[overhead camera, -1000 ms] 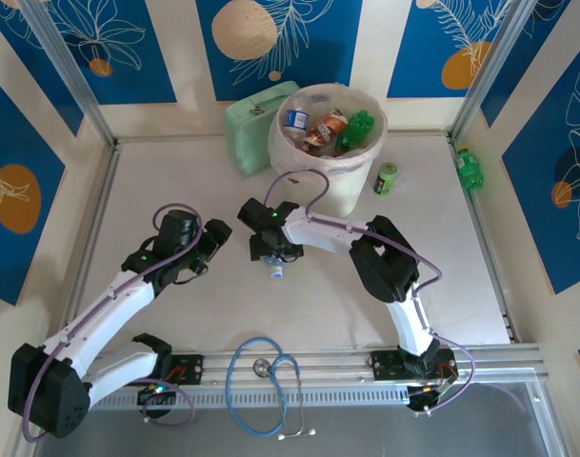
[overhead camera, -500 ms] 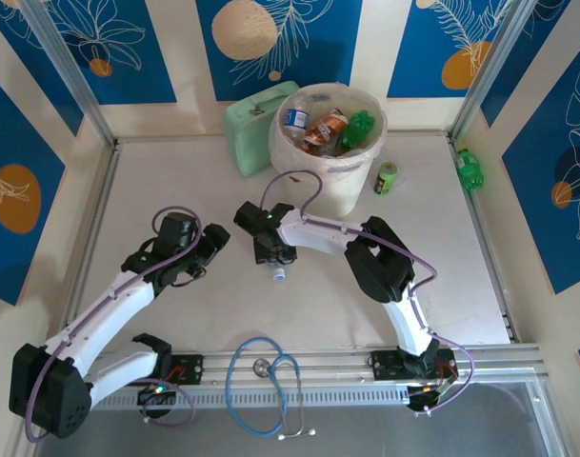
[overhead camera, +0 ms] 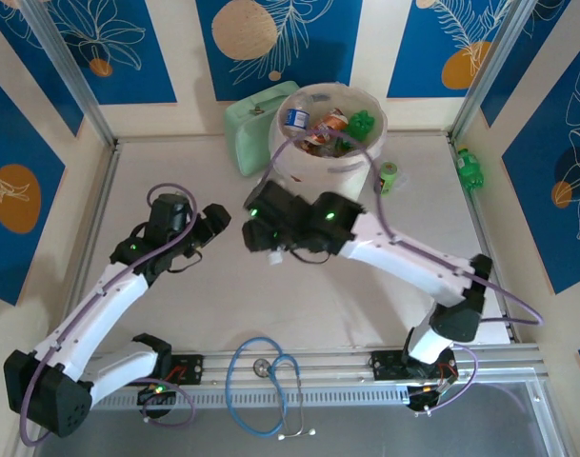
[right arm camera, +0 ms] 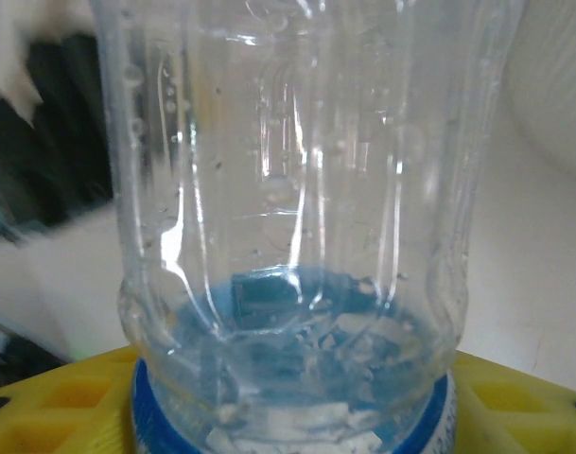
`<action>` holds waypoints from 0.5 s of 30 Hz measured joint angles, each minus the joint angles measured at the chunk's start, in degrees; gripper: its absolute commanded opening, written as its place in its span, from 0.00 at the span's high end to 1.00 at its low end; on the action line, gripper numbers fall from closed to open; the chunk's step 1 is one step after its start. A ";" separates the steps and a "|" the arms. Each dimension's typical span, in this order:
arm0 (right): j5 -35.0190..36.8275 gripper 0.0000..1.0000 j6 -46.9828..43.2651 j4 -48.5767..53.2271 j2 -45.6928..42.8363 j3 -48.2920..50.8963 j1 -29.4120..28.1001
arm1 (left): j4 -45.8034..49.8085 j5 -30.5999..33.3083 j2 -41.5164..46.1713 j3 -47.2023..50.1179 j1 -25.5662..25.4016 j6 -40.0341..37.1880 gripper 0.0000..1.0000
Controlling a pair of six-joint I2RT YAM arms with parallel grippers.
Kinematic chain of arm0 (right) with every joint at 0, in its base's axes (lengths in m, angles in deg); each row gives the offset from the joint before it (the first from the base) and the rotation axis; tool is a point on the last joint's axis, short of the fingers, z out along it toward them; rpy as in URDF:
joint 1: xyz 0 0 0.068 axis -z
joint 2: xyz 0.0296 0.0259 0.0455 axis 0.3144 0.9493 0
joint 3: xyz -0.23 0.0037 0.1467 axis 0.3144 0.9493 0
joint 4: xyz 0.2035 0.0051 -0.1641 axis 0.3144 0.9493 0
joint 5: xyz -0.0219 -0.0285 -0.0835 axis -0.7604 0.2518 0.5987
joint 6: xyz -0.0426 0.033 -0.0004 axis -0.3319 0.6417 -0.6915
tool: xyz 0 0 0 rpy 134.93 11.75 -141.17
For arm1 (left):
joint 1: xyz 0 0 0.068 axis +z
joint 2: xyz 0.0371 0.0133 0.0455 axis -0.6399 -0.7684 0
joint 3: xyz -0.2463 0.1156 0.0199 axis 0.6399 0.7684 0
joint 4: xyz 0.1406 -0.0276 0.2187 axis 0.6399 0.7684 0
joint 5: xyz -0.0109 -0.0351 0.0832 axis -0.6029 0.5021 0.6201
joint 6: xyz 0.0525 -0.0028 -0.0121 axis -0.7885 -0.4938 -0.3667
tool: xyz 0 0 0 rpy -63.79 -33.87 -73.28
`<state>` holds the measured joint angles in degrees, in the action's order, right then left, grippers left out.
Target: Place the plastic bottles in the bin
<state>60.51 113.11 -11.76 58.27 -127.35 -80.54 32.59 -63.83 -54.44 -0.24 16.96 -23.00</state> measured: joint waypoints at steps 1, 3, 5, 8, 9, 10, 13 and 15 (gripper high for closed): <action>0.02 0.53 -0.68 0.50 -0.44 -2.97 1.95 | -0.20 -0.35 -0.90 -1.03 0.00 -0.96 0.11; -0.44 0.53 -1.88 1.09 -0.50 -8.31 6.75 | -0.37 -1.20 -2.60 -2.36 0.00 -2.40 0.10; -0.96 0.53 -2.71 1.88 0.24 -13.31 12.09 | -0.76 -1.92 -3.87 -2.97 0.00 -3.56 0.09; -2.25 0.53 -3.10 3.19 3.82 -21.84 19.89 | -1.03 -2.78 -4.33 -3.04 0.00 -4.57 0.08; -2.97 0.53 -3.08 3.45 5.46 -24.39 22.18 | -1.05 -2.82 -4.33 -3.06 0.00 -4.92 0.08; -3.76 0.53 -3.02 3.69 7.06 -26.38 24.09 | -1.03 -2.95 -4.33 -3.15 0.00 -5.14 0.08; -6.58 0.53 -1.81 4.52 11.72 -29.81 29.09 | -1.05 -3.02 -4.33 -3.26 0.00 -5.99 0.07; -8.31 0.53 -0.70 4.72 14.23 -30.05 31.50 | -1.03 -3.15 -4.33 -3.26 0.00 -6.27 0.07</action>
<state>52.21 112.41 -7.04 72.50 -157.40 -49.04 31.56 -66.97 -58.77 -3.49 16.96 -29.27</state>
